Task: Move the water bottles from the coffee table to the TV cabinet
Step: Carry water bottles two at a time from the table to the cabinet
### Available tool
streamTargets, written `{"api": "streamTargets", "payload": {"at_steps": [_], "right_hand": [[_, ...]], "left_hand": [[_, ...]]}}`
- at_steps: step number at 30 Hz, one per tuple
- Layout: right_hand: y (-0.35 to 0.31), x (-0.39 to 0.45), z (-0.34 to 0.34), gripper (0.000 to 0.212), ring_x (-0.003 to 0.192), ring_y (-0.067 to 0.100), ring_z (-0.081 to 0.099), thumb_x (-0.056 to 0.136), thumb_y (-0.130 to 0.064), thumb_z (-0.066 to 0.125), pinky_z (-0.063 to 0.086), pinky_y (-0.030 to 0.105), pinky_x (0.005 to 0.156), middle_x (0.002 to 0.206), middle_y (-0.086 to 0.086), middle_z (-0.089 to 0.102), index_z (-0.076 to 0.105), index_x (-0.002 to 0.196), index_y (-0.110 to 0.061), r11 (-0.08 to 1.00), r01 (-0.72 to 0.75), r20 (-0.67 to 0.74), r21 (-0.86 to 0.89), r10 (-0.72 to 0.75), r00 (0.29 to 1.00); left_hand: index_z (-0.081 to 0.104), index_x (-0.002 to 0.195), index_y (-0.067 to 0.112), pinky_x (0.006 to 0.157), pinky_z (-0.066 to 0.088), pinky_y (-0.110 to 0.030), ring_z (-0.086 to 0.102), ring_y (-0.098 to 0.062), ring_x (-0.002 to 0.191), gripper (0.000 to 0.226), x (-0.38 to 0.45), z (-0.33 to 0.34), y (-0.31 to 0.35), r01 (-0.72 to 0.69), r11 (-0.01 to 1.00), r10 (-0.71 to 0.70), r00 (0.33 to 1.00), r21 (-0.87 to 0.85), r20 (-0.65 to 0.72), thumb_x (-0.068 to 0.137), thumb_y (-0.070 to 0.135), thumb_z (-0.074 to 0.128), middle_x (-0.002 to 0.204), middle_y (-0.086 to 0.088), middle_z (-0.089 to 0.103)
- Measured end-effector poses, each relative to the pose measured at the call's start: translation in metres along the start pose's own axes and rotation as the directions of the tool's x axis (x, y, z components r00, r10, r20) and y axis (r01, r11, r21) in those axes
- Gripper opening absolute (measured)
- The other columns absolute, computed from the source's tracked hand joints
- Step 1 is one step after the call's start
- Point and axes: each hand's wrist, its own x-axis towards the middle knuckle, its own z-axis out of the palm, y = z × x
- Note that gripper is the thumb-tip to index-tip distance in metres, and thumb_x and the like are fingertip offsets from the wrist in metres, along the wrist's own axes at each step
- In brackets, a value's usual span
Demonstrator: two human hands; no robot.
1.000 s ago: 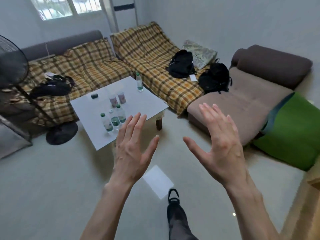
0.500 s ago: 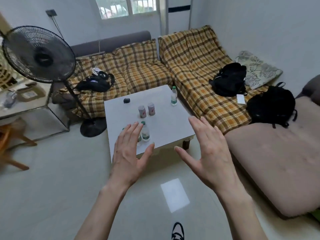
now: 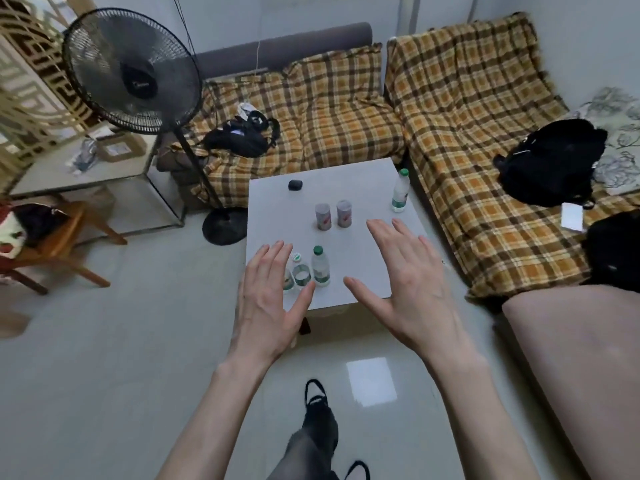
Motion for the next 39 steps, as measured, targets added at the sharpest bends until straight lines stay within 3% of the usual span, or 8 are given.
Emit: {"api": "streamTargets", "payload": {"at_steps": [9,16,25,33,37,39], "right_hand": [[0.023,0.103,0.072,0.079,0.156,0.015,0.021,0.094,-0.062,0.053,0.019,0.042,0.127,0.163,-0.005,0.038,0.032,0.158,-0.021,0.997,0.075,0.129,-0.011,-0.073,0.989],[0.04,0.17,0.134,0.079,0.157,0.018,0.018,0.094,-0.066,0.045,0.021,0.045,0.125,0.165,-0.008,0.034,0.032,0.158,-0.022,0.998,0.048,0.303,-0.047,-0.032,0.953],[0.064,0.222,0.209,0.076,0.157,0.018,0.019,0.096,-0.057,0.055,0.02,0.041,0.125,0.165,-0.009,0.031,0.03,0.159,-0.023,0.998,0.048,0.479,-0.034,-0.026,0.877],[0.098,0.248,0.28,0.073,0.155,0.021,0.023,0.098,-0.045,0.059,0.023,0.036,0.123,0.17,-0.002,0.02,0.028,0.159,-0.022,0.999,0.049,0.632,-0.007,-0.034,0.774],[0.117,0.258,0.324,0.074,0.153,0.022,0.029,0.097,-0.04,0.062,0.029,0.036,0.12,0.168,0.0,0.024,0.027,0.159,-0.021,0.995,0.089,0.7,-0.033,-0.041,0.713],[0.12,0.262,0.342,0.076,0.143,0.026,0.041,0.095,-0.032,0.066,0.038,0.036,0.11,0.165,0.002,0.029,0.026,0.159,-0.023,0.994,0.071,0.717,-0.082,0.009,0.697]], "left_hand": [[0.038,0.157,0.019,0.126,0.029,-0.043,0.026,-0.019,0.157,0.067,0.07,0.047,-0.071,0.215,0.976,-0.214,0.976,-0.041,0.032,0.099,0.047,0.059,0.164,0.002,0.039],[0.038,0.157,0.021,0.128,0.02,-0.036,0.023,-0.017,0.157,0.065,0.118,0.105,-0.136,0.341,0.94,-0.333,0.93,-0.031,0.156,0.101,0.049,0.055,0.164,0.004,0.039],[0.039,0.158,0.016,0.13,0.019,-0.039,0.026,-0.023,0.157,0.062,0.154,0.176,-0.187,0.338,0.94,-0.33,0.876,0.04,0.351,0.103,0.041,0.054,0.164,-0.002,0.04],[0.028,0.161,0.017,0.131,0.008,-0.036,0.025,-0.022,0.156,0.063,0.185,0.232,-0.209,0.169,0.972,-0.23,0.814,0.161,0.533,0.105,0.036,0.05,0.167,-0.002,0.032],[0.041,0.154,0.015,0.129,0.017,-0.04,0.036,-0.027,0.15,0.057,0.198,0.262,-0.222,0.137,0.975,-0.213,0.81,0.178,0.547,0.101,0.029,0.058,0.157,-0.005,0.045],[0.05,0.147,0.012,0.126,0.023,-0.042,0.044,-0.03,0.142,0.052,0.201,0.271,-0.226,0.133,0.974,-0.214,0.795,0.182,0.568,0.098,0.025,0.062,0.146,-0.007,0.055]]}}
